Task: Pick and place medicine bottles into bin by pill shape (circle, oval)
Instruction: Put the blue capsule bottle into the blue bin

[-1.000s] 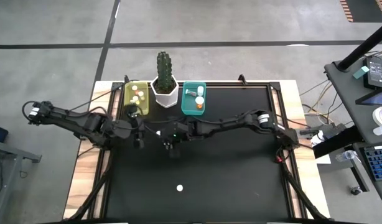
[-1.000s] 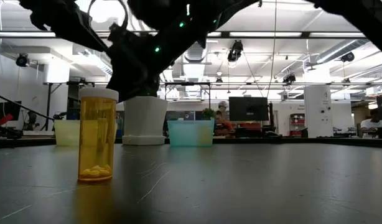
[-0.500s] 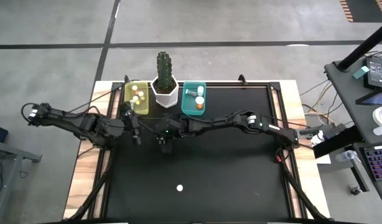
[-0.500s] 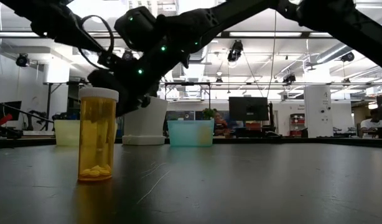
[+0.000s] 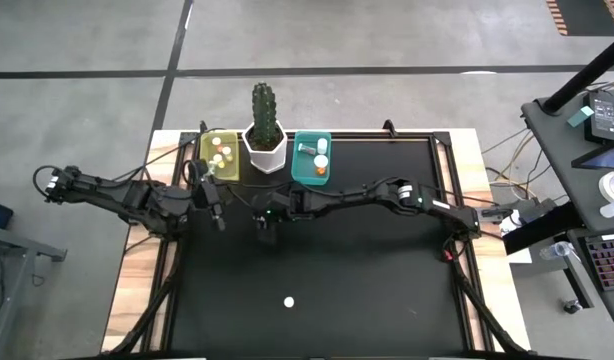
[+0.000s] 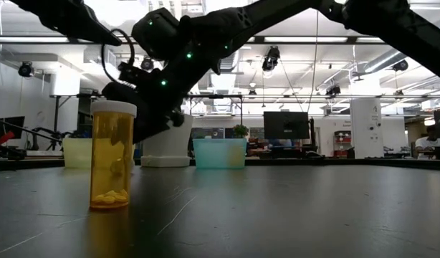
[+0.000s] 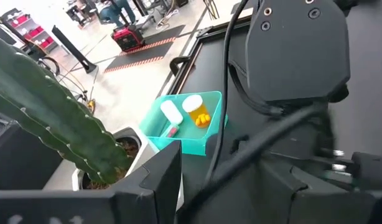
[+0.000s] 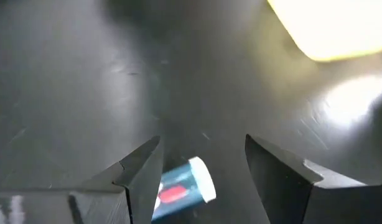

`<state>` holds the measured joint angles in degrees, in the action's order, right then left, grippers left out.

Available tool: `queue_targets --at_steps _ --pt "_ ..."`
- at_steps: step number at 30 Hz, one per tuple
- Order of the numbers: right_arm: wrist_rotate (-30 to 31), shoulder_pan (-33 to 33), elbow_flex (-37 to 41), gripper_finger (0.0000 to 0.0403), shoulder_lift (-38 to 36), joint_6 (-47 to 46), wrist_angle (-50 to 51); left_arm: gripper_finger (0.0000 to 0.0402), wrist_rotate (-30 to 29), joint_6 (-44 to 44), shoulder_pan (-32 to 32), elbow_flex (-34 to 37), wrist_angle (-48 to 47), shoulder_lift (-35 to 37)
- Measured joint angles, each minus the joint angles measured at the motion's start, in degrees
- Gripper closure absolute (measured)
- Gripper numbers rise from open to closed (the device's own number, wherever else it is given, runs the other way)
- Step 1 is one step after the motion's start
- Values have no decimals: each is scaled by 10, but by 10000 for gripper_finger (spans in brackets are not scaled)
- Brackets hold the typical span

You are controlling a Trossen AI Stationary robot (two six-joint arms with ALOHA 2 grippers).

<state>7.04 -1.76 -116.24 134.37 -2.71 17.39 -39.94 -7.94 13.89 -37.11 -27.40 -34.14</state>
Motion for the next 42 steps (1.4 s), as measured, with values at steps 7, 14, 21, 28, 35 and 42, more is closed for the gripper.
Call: queue_targets --at_steps 7,14,21,28,35,42 --pt "37 8 -24 184 0 -175 96 258 0 0 0 0 0 -3" --pt "35 29 -25 184 5 -239 89 258 0 0 0 0 0 -2" --pt "38 29 -25 184 35 -249 85 258 0 0 0 0 -1 -2" --pt "51 29 -25 184 36 -235 102 258 0 -2 0 0 0 -3" --pt "52 29 -25 241 36 -202 111 258 0 -5 0 0 0 -3" --pt "46 29 -25 313 29 -163 121 258 0 -4 0 0 0 -3"
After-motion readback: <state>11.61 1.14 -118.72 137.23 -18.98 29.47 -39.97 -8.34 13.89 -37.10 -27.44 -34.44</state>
